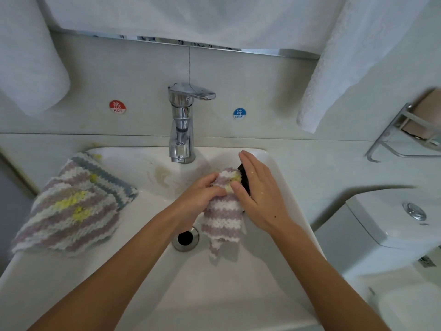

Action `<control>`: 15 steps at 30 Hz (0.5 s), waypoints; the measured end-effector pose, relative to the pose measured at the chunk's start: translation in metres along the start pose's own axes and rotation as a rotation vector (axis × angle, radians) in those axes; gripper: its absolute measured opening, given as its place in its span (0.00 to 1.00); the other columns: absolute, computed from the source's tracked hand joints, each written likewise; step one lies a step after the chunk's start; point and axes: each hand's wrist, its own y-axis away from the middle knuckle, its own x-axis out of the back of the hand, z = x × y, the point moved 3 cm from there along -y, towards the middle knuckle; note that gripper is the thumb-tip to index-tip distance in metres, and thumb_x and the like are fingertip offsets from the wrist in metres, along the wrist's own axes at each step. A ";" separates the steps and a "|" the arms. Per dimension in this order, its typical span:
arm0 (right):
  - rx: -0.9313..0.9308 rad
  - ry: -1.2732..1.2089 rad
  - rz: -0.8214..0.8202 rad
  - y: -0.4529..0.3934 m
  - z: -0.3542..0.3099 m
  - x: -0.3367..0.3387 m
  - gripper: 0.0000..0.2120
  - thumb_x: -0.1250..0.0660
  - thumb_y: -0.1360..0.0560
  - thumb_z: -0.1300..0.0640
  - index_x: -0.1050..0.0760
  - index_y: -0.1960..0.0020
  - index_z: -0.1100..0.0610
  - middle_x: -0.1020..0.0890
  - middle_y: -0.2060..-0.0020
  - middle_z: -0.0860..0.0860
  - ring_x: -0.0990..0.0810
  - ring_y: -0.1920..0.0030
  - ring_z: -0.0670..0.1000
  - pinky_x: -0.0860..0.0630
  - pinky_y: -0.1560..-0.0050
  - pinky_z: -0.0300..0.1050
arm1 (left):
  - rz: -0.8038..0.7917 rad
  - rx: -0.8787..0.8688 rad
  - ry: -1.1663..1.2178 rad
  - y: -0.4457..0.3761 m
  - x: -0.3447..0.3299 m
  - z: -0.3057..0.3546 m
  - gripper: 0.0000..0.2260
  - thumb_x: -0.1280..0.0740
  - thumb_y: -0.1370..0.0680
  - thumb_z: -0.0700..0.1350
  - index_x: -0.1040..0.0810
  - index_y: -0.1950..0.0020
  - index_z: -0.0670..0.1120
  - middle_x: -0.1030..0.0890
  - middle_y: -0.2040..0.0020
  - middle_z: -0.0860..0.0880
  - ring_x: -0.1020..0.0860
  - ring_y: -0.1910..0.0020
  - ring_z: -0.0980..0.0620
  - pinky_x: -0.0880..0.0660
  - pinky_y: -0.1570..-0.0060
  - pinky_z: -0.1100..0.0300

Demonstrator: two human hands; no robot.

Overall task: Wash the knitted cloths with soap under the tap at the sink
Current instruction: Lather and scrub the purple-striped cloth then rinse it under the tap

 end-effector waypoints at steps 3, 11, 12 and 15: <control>0.000 0.019 -0.006 0.002 0.002 -0.002 0.35 0.52 0.23 0.37 0.45 0.22 0.54 0.40 0.23 0.48 0.43 0.25 0.46 0.48 0.28 0.37 | 0.022 -0.012 0.014 -0.002 -0.001 0.001 0.12 0.37 0.22 0.37 0.21 0.43 0.50 0.16 0.47 0.46 0.17 0.50 0.49 0.21 0.52 0.57; -0.025 0.034 -0.004 0.003 0.005 -0.008 0.34 0.52 0.23 0.36 0.42 0.23 0.53 0.39 0.24 0.48 0.37 0.29 0.48 0.42 0.31 0.41 | 0.062 -0.032 0.024 -0.003 -0.002 0.004 0.15 0.39 0.22 0.35 0.21 0.41 0.49 0.16 0.47 0.46 0.18 0.53 0.52 0.24 0.59 0.62; -0.029 0.040 -0.005 0.004 0.005 -0.008 0.34 0.52 0.23 0.36 0.42 0.23 0.54 0.39 0.24 0.48 0.36 0.29 0.49 0.42 0.31 0.41 | 0.065 -0.028 0.022 -0.002 -0.002 0.004 0.15 0.39 0.22 0.35 0.21 0.40 0.49 0.16 0.47 0.46 0.18 0.52 0.52 0.24 0.59 0.62; -0.035 0.057 -0.003 0.004 0.002 -0.006 0.35 0.52 0.23 0.35 0.43 0.22 0.54 0.39 0.24 0.48 0.36 0.28 0.50 0.43 0.31 0.41 | 0.063 -0.019 0.022 0.004 -0.002 0.006 0.16 0.38 0.22 0.36 0.22 0.39 0.50 0.16 0.46 0.47 0.18 0.51 0.52 0.24 0.58 0.62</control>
